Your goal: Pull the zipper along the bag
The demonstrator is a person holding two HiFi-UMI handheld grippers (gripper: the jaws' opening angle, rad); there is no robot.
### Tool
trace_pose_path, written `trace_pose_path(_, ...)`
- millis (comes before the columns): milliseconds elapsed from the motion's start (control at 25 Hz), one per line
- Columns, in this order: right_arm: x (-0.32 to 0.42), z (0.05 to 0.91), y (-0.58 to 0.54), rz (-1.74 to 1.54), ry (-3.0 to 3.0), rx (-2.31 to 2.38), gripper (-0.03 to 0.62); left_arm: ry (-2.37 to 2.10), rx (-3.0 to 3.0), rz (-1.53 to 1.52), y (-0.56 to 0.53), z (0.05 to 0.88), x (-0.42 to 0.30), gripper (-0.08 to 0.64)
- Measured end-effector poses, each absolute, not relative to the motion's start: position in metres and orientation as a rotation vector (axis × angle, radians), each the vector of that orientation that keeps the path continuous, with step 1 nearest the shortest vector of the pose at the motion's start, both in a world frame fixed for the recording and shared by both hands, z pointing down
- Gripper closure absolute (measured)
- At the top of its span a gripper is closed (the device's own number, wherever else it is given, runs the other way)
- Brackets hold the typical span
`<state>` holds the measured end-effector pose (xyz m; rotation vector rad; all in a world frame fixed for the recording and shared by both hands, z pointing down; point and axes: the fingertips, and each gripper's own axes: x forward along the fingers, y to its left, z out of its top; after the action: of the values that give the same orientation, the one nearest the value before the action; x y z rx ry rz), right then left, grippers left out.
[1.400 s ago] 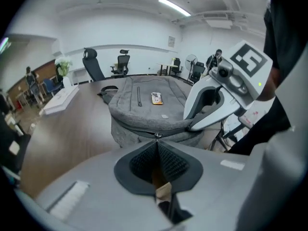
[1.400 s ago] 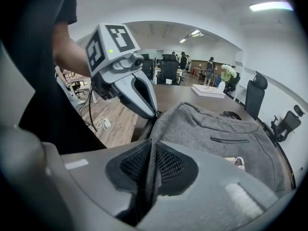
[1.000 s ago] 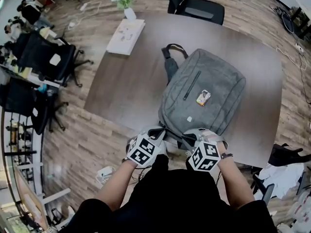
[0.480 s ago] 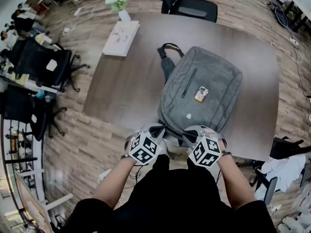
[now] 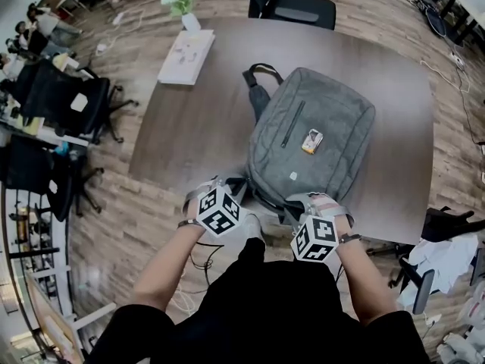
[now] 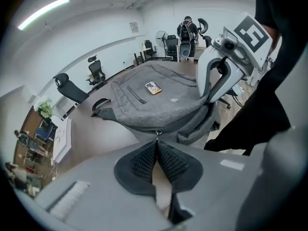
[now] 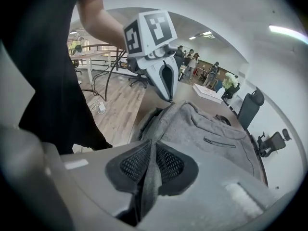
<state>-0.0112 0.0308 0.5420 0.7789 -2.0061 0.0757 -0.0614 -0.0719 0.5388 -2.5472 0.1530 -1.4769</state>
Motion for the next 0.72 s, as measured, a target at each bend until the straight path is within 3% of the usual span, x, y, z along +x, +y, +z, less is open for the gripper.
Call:
trace_pose_path(400, -0.008, 0.541, 0.041, 0.094, -2.042, 0.747, 0.558, 0.029, -2.490, -1.464, -0.138, 0.565, -0.044, 0.532)
trace_pose_path(720, -0.002, 0.543, 0.048, 0.089, -2.083, 0.621, 0.557, -0.316, -2.395, -1.291, -0.180, 0.584, -0.013, 0.529)
